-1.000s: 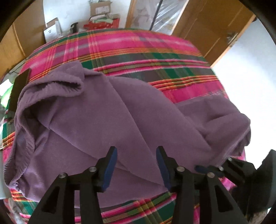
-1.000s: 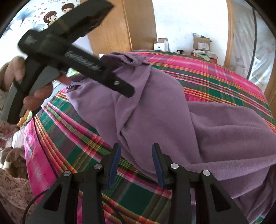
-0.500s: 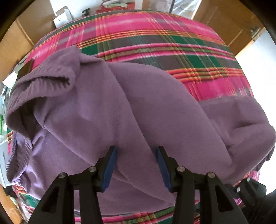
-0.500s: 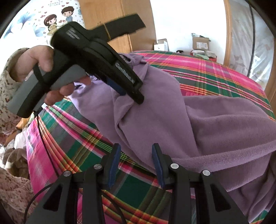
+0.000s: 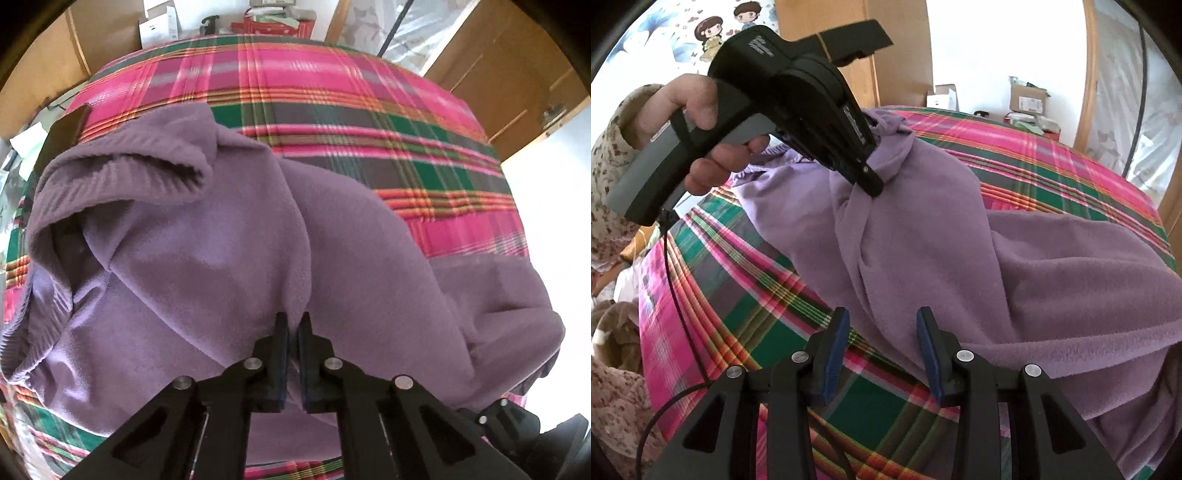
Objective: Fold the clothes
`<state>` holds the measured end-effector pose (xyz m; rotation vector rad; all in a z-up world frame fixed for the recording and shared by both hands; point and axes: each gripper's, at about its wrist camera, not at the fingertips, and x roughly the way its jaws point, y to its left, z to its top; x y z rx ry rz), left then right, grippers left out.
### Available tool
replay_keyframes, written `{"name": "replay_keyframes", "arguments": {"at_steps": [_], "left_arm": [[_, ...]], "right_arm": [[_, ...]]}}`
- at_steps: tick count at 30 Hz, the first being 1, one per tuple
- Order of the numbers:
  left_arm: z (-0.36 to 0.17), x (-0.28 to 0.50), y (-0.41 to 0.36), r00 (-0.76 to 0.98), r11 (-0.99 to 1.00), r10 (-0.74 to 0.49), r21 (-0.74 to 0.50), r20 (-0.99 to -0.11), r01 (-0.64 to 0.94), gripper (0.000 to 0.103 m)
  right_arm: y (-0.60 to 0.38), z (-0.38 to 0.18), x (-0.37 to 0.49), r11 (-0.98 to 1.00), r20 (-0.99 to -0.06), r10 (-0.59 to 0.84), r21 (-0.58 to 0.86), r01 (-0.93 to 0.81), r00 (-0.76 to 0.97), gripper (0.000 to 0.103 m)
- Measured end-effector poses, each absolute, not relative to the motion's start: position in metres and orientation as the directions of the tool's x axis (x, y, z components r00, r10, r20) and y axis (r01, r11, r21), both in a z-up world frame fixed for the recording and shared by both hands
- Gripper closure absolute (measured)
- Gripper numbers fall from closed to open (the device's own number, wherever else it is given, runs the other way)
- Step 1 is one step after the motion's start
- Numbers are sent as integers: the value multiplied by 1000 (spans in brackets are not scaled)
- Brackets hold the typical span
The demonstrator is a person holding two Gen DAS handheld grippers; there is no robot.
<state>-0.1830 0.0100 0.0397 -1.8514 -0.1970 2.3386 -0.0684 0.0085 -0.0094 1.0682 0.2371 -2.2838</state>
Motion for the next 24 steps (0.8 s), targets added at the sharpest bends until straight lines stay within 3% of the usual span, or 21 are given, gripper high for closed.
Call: {"name": "replay_keyframes", "arguments": {"at_steps": [11,24], "left_arm": [[76,-200,-16,-348,-954,278,-298,-895,5,99],[93,-215,-37,-422,-932,315,-360,-850,30,99]], "right_arm": [[9,-5,-78,-825,-736,-412,50,563,-538,64],[26,4,-98,-882,-718,-258,-98,461,-646,64]]}}
